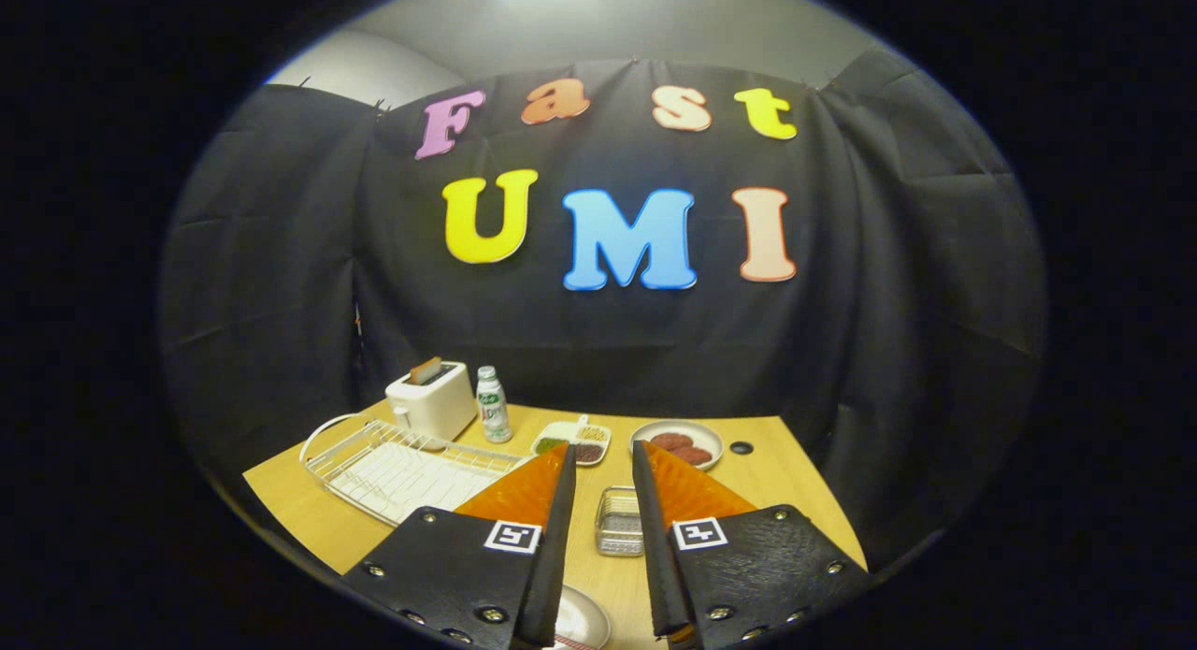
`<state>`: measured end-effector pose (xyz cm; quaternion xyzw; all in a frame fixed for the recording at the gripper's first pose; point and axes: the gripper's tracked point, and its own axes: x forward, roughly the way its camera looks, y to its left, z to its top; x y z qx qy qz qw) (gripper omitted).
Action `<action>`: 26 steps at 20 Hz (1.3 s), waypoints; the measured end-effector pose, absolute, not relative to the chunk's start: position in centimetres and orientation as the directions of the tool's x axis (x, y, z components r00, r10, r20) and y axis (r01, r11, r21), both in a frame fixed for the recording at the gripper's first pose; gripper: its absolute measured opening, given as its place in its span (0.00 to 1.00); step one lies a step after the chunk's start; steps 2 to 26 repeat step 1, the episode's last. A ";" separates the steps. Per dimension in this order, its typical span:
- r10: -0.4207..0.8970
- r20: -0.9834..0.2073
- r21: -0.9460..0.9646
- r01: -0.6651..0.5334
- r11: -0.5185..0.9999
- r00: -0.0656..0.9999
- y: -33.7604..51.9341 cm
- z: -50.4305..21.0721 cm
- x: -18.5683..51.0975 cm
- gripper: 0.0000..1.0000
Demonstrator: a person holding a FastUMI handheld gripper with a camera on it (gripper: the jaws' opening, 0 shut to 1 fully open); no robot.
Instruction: Take the plate from the dish rack, then take the spoon from the basket and place it into the plate.
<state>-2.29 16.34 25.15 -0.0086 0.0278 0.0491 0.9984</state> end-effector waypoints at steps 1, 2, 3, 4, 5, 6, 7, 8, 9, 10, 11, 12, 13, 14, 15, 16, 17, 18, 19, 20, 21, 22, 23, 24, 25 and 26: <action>0.063 -0.001 -0.014 -0.063 0.998 0.998 14.9 27.0 -2.9 0.37; 0.063 -0.001 -0.014 -0.063 0.998 0.998 14.9 27.0 -2.9 0.37; 0.063 -0.001 -0.014 -0.063 0.998 0.998 14.9 27.0 -2.9 0.37; 0.063 -0.001 -0.014 -0.063 0.998 0.998 14.9 27.0 -2.9 0.37; 0.063 -0.001 -0.014 -0.063 0.998 0.998 14.9 27.0 -2.9 0.37; 0.063 -0.001 -0.014 -0.063 0.998 0.998 14.9 27.0 -2.9 0.37; 0.063 -0.001 -0.014 -0.063 0.998 0.998 14.9 27.0 -2.9 0.37; 0.063 -0.001 -0.014 -0.063 0.998 0.998 14.9 27.0 -2.9 0.37; 0.063 -0.001 -0.014 -0.063 0.998 0.998 14.9 27.0 -2.9 0.37; 0.063 -0.001 -0.014 -0.063 0.998 0.998 14.9 27.0 -2.9 0.37; 0.063 -0.001 -0.014 -0.063 0.998 0.998 14.9 27.0 -2.9 0.37; 0.063 -0.001 -0.014 -0.063 0.998 0.998 14.9 27.0 -2.9 0.37; 0.063 -0.001 -0.014 -0.063 0.998 0.998 14.9 27.0 -2.9 0.37; 0.063 -0.001 -0.014 -0.063 0.998 0.998 14.9 27.0 -2.9 0.37; 0.063 -0.001 -0.014 -0.063 0.998 0.998 14.9 27.0 -2.9 0.37; 0.063 -0.001 -0.014 -0.063 0.998 0.998 14.9 27.0 -2.9 0.37; 0.063 -0.001 -0.014 -0.063 0.998 0.998 14.9 27.0 -2.9 0.37; 0.063 -0.001 -0.014 -0.063 0.998 0.998 14.9 27.0 -2.9 0.37; 0.063 -0.001 -0.014 -0.063 0.998 0.998 14.9 27.0 -2.9 0.37; 0.063 -0.001 -0.014 -0.063 0.998 0.998 14.9 27.0 -2.9 0.37; 0.063 -0.001 -0.014 -0.063 0.998 0.998 14.9 27.0 -2.9 0.37; 0.063 -0.001 -0.014 -0.063 0.998 0.998 14.9 27.0 -2.9 0.37; 0.063 -0.001 -0.014 -0.063 0.998 0.998 14.9 27.0 -2.9 0.37; 0.063 -0.001 -0.014 -0.063 0.998 0.998 14.9 27.0 -2.9 0.37; 0.063 -0.001 -0.014 -0.063 0.998 0.998 14.9 27.0 -2.9 0.37; 0.063 -0.001 -0.014 -0.063 0.998 0.998 14.9 27.0 -2.9 0.37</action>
